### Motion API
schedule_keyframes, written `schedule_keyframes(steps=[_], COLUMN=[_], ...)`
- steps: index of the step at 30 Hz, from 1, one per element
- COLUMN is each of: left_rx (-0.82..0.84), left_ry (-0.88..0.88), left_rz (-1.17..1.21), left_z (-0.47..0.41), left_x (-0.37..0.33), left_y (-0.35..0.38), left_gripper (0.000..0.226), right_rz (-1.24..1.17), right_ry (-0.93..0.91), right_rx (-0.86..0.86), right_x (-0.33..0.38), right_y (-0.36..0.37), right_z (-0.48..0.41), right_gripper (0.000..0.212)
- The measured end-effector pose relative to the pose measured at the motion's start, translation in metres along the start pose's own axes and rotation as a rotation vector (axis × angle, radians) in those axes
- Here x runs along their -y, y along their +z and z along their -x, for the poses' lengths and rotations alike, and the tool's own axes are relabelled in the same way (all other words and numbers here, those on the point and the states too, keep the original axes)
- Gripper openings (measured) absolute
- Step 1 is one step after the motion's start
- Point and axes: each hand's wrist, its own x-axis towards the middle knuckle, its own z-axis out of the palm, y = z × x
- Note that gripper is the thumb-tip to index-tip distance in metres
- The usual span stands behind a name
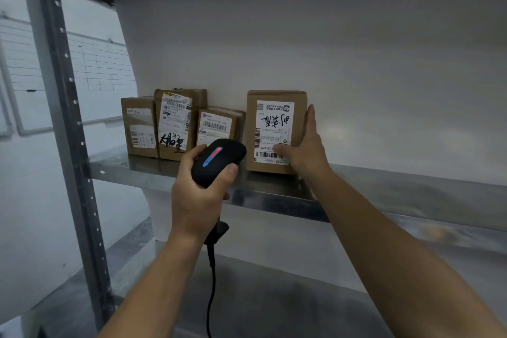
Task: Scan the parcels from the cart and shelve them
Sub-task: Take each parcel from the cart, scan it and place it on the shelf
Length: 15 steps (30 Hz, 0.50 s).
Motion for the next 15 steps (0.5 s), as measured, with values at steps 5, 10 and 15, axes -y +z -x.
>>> schedule_keyframes(steps=[5,10,15], left_rx=[0.035,0.064,0.112], left_ry=[-0.020,-0.024,-0.029], left_rz=[0.028,0.050,0.079], left_z=[-0.018,-0.033,-0.039], left_x=[0.012,0.022,0.028], left_y=[-0.017,-0.031,-0.036], left_gripper=[0.069,0.067,0.064], right_rz=[0.041,0.044,0.052], right_ry=[0.026,0.057,0.080], right_rx=[-0.037,-0.057,-0.071], right_x=[0.003,0.002,-0.001], right_y=[0.025,0.043,0.047], right_z=[-0.011,-0.016,-0.017], right_gripper=[0.123,0.122,0.118])
